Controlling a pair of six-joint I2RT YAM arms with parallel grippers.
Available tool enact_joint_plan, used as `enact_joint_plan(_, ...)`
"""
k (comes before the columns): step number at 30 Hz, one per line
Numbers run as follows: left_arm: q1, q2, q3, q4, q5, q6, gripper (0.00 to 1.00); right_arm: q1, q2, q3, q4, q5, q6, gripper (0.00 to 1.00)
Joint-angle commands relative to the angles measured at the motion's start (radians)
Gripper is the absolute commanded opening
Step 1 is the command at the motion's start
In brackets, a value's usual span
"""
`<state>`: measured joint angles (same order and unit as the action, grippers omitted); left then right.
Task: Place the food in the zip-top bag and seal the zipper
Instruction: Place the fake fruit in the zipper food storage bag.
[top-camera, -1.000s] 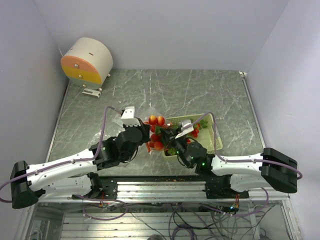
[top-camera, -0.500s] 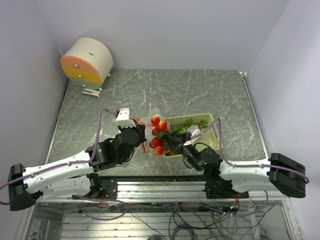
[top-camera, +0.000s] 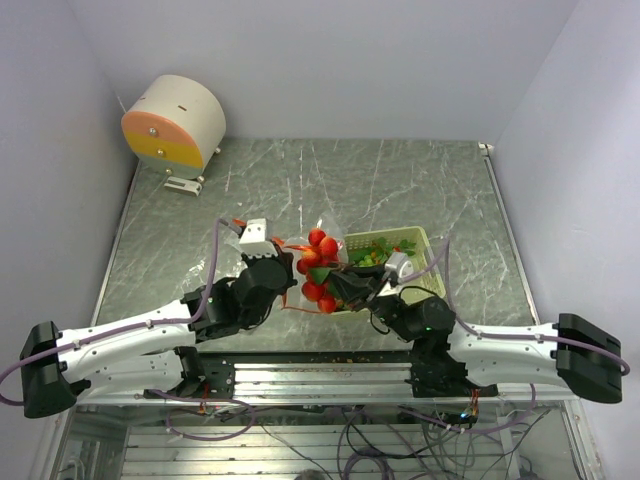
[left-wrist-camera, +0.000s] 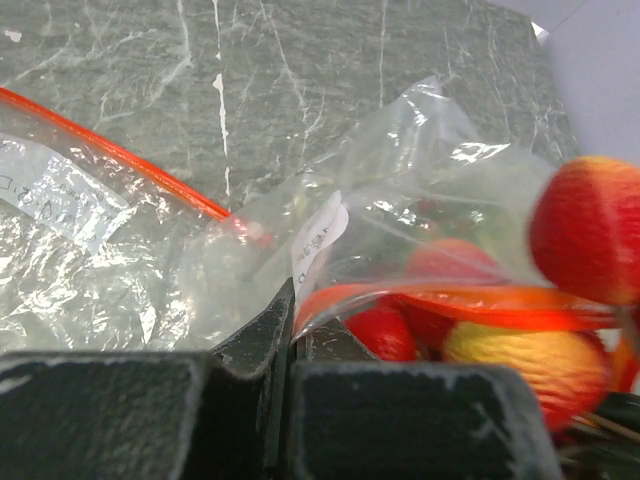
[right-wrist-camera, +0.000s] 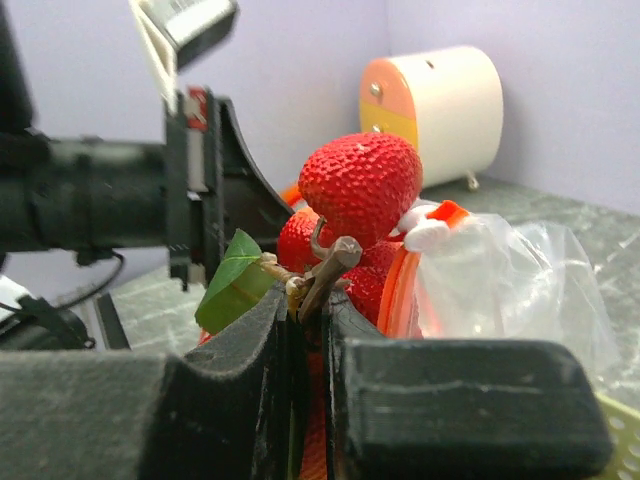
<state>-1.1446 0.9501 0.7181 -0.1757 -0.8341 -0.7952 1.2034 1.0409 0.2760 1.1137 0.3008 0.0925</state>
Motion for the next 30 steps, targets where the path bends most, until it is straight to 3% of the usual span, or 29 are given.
enact_joint_plan(1,0.001,-0.010,-0.018,0.034,-0.018,-0.017,0.07,-0.003,-0.081,-0.016,0.047,-0.073,-0.015,0.10)
enact_joint_plan(9,0.002,-0.002,-0.010,0.035,-0.002,-0.016,0.07,-0.004,-0.105,0.010,0.050,-0.139,-0.015,0.09)
enact_joint_plan(16,0.001,-0.046,-0.008,0.011,-0.015,-0.009,0.07,-0.004,-0.087,0.038,-0.069,-0.130,-0.033,0.09)
enact_joint_plan(22,0.001,-0.063,-0.005,0.007,-0.011,-0.003,0.07,-0.005,-0.009,0.119,-0.263,0.150,0.006,0.01)
enact_joint_plan(30,0.001,-0.013,0.007,0.039,0.025,-0.002,0.07,-0.005,0.196,0.220,-0.141,0.284,-0.013,0.01)
